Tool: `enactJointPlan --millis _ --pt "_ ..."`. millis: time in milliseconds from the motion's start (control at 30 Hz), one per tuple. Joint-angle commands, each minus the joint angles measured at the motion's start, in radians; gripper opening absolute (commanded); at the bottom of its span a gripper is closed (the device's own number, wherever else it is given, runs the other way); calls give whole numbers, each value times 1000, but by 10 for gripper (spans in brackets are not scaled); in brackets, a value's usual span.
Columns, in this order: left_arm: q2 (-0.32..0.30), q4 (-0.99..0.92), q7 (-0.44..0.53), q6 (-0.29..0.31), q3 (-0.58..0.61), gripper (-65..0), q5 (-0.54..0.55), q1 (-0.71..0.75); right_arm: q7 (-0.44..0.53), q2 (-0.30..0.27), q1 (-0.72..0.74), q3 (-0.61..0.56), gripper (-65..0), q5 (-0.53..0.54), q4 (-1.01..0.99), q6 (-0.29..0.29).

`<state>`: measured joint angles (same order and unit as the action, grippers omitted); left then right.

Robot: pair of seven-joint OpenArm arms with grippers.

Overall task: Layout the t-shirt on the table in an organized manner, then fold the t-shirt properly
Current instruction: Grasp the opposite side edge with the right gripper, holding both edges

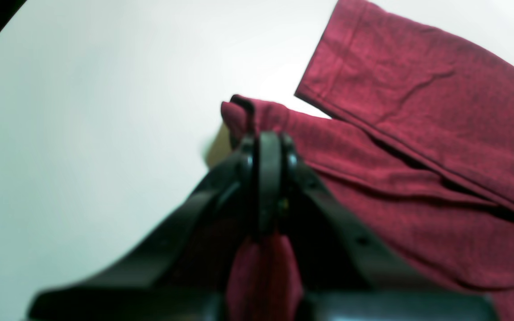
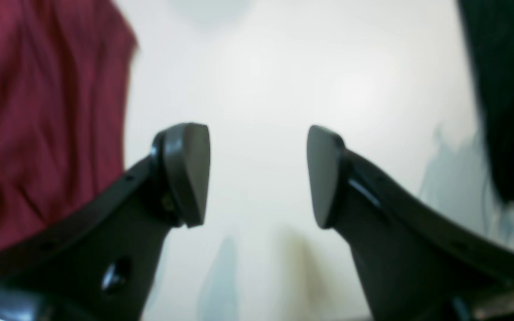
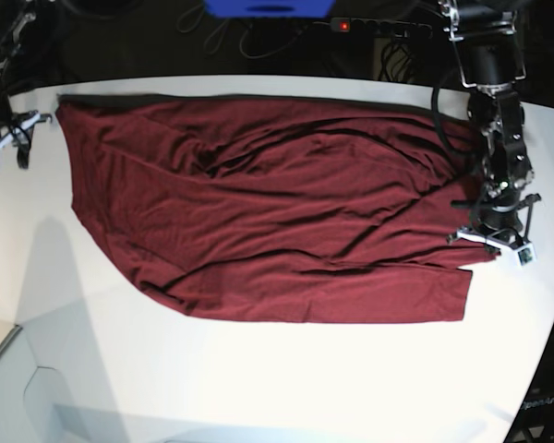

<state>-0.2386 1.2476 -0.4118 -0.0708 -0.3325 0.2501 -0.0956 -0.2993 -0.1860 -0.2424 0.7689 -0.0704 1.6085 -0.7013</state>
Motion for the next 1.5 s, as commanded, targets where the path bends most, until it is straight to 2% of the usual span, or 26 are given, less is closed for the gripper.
enactJointPlan --millis 0,200,333,500,667,967,1033,1100,1133,1233,1367,1467 --pt "-17 13 23 4 -4 -649 -5 -19 19 -14 22 -21 -302 17 17 3" --pt "-17 13 23 4 -4 -649 -5 -19 18 -11 108 -199 -302 16 11 3" --pt "-17 4 24 4 -4 -649 -5 -20 -54 9 219 -297 -302 14 -33 3" --pt "-18 -41 31 4 -4 -649 -5 -20 -191 15 412 -299 -302 14 -241 3" --pt "-18 -42 31 4 -6 -649 -5 -19 -191 -17 493 -303 -302 14 -406 3" --pt "-18 -42 31 4 -6 -649 -5 -23 -168 -16 544 -306 -310 16 -541 3" --pt "-18 -42 31 4 -6 -649 -5 -25 -137 -17 547 -306 -345 16 -567 3" --pt "-18 -39 31 4 -6 -649 -5 -25 -113 -17 542 -306 -410 16 -567 3" --pt "-18 -35 31 4 -6 -649 -4 -25 -105 -17 542 -306 -453 16 -567 3" --pt "-21 -30 31 4 -7 -649 4 -25 -102 -20 542 -306 -637 16 -564 3" --pt "-31 25 24 4 -7 -649 5 -22 -100 -51 535 -288 -650 24 -537 3" --pt "-31 79 23 4 -7 -649 5 -17 -100 -53 503 -223 -650 56 -465 3"
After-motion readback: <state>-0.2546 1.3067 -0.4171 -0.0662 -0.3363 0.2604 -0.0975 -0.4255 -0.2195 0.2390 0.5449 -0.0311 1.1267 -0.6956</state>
